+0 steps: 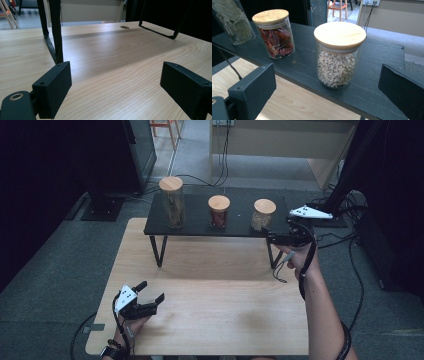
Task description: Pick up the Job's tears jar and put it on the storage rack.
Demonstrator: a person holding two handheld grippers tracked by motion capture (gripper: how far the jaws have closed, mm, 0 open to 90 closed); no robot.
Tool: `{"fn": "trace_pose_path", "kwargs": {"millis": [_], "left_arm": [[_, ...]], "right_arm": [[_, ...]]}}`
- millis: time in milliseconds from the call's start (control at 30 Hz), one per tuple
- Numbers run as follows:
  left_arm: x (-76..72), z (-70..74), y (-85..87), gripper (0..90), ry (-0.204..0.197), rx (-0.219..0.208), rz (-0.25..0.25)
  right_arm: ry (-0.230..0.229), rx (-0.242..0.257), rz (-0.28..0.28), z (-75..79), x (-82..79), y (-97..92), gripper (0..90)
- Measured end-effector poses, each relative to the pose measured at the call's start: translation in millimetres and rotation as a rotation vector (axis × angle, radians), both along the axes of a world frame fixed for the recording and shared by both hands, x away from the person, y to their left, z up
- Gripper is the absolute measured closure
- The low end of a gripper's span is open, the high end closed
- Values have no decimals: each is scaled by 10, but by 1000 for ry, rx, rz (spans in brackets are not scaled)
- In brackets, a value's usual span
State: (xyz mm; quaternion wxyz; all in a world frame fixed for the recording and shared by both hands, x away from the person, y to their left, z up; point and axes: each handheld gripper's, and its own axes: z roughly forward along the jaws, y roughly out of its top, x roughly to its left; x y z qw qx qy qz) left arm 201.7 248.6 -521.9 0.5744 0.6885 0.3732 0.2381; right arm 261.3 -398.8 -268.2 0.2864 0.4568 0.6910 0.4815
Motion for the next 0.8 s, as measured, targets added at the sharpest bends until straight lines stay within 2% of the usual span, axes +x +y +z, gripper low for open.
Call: {"fn": "trace_pose_path", "kwargs": {"millis": [100, 300, 567, 800], "left_arm": [[1, 4, -7, 102, 0, 4, 2], [0, 9, -11, 102, 0, 10, 3], [3, 17, -17, 102, 2, 18, 2], [-6, 17, -24, 102, 0, 20, 5]], "right_arm": [[-5, 8, 0, -8, -46, -7, 12], [-10, -16, 11, 7, -99, 24, 12], [-19, -18, 20, -29, -147, 1, 12], [-25, -49, 21, -76, -215, 32, 13]]}}
